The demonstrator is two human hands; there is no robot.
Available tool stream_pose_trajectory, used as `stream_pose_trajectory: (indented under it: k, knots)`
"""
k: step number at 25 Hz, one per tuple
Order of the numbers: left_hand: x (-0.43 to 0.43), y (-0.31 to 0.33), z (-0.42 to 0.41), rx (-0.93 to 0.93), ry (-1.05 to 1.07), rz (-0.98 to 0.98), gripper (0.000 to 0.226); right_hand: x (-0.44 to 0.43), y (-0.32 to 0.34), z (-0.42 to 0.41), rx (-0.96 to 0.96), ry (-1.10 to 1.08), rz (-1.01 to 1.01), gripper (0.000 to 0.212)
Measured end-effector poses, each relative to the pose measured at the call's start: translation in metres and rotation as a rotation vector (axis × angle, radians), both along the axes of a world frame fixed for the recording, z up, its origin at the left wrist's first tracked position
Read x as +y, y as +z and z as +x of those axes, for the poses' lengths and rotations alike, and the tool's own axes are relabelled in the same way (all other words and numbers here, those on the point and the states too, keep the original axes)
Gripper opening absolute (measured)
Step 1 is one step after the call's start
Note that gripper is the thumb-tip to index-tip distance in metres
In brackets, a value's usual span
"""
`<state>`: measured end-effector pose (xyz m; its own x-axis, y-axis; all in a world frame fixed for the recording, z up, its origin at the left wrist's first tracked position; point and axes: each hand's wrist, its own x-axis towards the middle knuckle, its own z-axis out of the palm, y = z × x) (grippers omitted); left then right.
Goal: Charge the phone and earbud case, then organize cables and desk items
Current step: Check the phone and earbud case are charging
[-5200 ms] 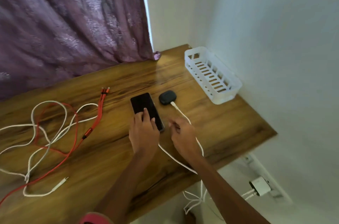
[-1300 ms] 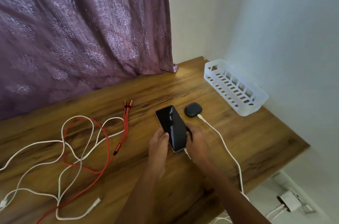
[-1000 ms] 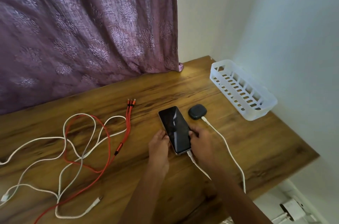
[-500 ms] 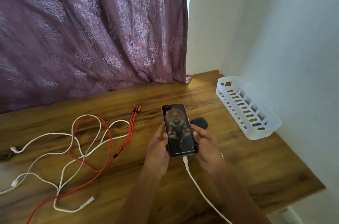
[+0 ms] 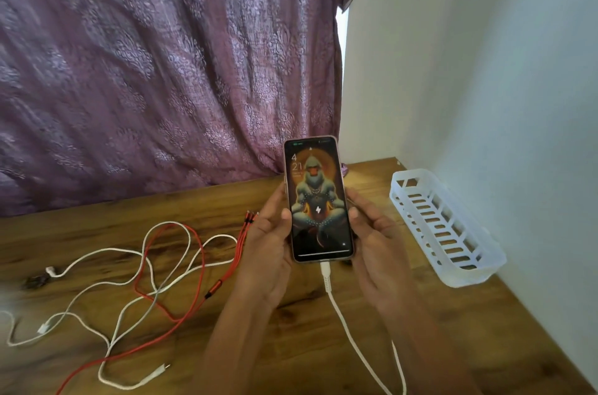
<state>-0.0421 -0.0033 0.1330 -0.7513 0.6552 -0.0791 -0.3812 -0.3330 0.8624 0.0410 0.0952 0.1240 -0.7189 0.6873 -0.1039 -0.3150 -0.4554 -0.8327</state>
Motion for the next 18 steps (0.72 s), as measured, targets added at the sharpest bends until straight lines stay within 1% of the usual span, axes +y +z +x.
stream_pose_trajectory:
  k: [7, 11, 18]
  knots:
    - [-0.006, 0.029, 0.002, 0.121, -0.007, 0.095, 0.04, -0.005, 0.028, 0.001, 0.126, 0.009, 0.055, 0.03]
    - [-0.009, 0.039, 0.005, 0.135, -0.005, 0.128, 0.04, -0.008, 0.036, 0.003, 0.163, 0.005, 0.089, 0.029]
    - [-0.012, 0.043, 0.007, 0.133, -0.015, 0.138, 0.04, -0.012, 0.037, 0.003, 0.167, -0.022, 0.112, 0.026]
